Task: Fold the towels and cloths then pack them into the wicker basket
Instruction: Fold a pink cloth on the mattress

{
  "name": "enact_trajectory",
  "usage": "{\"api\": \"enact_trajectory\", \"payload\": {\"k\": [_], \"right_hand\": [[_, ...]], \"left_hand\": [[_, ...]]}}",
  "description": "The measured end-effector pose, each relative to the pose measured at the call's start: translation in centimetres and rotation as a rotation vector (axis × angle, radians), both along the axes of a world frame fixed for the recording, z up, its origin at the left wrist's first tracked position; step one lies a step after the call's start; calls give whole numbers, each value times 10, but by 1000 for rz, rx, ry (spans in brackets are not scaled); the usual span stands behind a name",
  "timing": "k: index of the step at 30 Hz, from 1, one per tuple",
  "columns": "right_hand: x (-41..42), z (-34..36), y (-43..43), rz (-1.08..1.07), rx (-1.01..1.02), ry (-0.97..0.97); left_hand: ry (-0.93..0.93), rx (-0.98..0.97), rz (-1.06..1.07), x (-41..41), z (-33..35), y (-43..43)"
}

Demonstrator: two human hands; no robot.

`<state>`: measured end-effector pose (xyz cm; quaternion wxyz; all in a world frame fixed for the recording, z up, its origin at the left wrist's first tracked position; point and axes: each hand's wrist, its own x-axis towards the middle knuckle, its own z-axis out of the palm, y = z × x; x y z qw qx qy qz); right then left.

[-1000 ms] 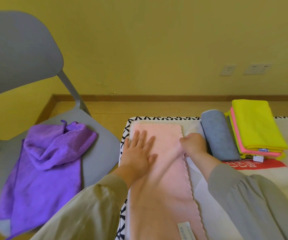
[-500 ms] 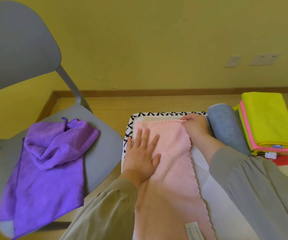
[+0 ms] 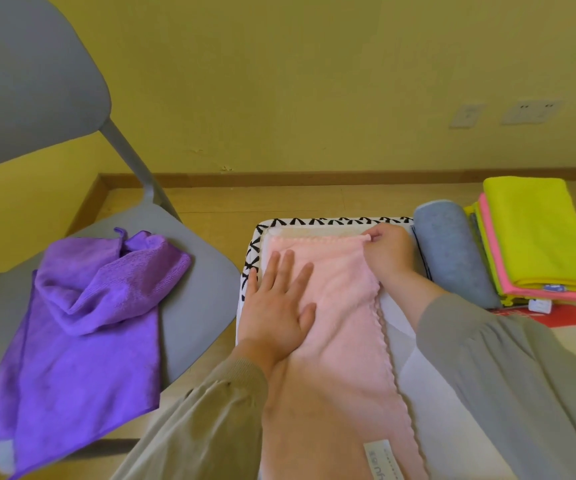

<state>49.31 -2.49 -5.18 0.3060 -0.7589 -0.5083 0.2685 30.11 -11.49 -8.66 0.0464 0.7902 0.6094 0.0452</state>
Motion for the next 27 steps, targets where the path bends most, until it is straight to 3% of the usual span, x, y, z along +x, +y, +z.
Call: {"api": "enact_trajectory", "payload": {"k": [7, 12, 15, 18, 24, 27], "right_hand": [[6, 3, 10, 13, -127, -197], [6, 5, 14, 102, -170, -89], [11, 10, 1, -1, -96, -113], [11, 13, -26, 35, -246, -144], [16, 15, -67, 77, -506, 91], [18, 18, -80, 218, -572, -67]], "left_hand": [[-6, 10, 10, 1, -4, 2], [11, -4, 13, 1, -4, 2], [18, -12, 7, 1, -4, 2], [33, -19, 9, -1, -5, 3], [37, -41, 14, 1, -3, 3], [50, -58, 14, 0, -3, 1]]}}
